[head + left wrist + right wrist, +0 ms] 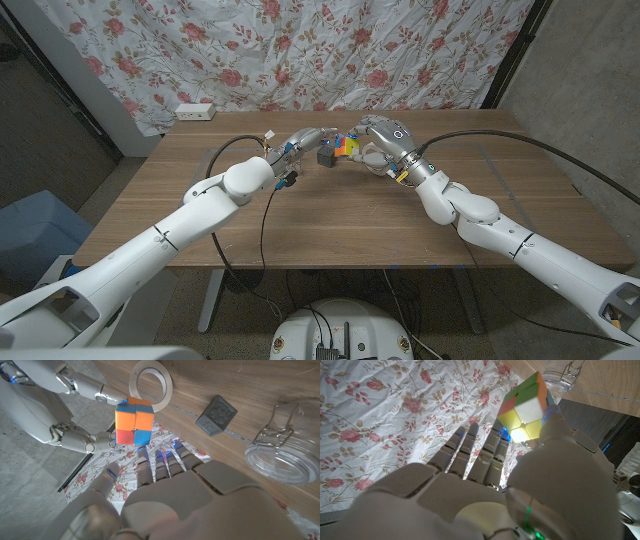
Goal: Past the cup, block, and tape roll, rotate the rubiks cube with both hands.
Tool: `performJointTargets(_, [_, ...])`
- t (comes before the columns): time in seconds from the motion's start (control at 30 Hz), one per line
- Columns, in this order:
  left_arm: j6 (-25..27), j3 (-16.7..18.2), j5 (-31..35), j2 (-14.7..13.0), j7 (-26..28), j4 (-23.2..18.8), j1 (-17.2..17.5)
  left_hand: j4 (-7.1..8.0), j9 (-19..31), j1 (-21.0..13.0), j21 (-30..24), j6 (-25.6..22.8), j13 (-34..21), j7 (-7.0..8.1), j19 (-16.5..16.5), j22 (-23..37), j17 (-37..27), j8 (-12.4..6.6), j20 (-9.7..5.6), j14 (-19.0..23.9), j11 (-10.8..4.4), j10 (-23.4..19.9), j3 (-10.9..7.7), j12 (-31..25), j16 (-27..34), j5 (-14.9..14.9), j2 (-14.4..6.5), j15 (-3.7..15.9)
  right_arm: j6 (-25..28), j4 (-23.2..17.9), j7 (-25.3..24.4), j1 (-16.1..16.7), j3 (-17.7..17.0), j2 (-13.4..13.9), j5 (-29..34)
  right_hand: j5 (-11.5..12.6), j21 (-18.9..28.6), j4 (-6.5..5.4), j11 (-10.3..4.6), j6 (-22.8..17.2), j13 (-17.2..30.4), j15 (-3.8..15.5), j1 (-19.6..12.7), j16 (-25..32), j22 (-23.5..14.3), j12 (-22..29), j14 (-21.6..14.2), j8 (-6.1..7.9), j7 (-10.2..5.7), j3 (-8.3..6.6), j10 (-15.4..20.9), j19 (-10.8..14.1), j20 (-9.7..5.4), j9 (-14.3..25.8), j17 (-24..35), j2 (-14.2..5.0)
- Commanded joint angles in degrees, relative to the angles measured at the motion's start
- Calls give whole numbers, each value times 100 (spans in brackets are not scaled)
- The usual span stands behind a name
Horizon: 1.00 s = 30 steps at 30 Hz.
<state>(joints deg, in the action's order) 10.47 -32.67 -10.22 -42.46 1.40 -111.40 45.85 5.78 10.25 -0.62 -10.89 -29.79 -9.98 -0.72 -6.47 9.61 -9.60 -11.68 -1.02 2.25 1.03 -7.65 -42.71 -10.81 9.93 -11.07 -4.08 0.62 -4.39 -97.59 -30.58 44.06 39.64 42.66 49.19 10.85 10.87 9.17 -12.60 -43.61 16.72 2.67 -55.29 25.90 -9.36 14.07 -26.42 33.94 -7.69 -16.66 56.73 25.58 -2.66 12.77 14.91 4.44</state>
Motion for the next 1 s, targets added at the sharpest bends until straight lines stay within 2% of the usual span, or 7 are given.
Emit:
performJointTargets(0.03, [-32, -14, 22, 23, 18, 16, -12, 51, 24, 19, 7, -50, -18, 11, 1, 15, -5, 5, 11, -21, 2, 18, -16, -16, 8, -42, -399, -3, 48, 41, -30, -9, 9, -33, -53, 28, -10, -43, 0, -533, 25, 877, -434, 42, -14, 13, -80, 64, -495, -9, 60, 73, -46, 64, 12, -444])
performJointTargets(1.0, [-1, 45, 69, 13, 182, -95, 99, 49, 29, -3, -8, -17, -18, -8, -35, 14, 0, 57, 8, 21, -4, -26, -44, -37, 20, -51, -413, -1, 121, 95, -81, -12, -11, -76, -201, 13, -12, -54, 0, -603, 30, 875, -422, 69, -14, -9, -112, 120, -497, 50, 123, 87, -56, 83, 13, -487])
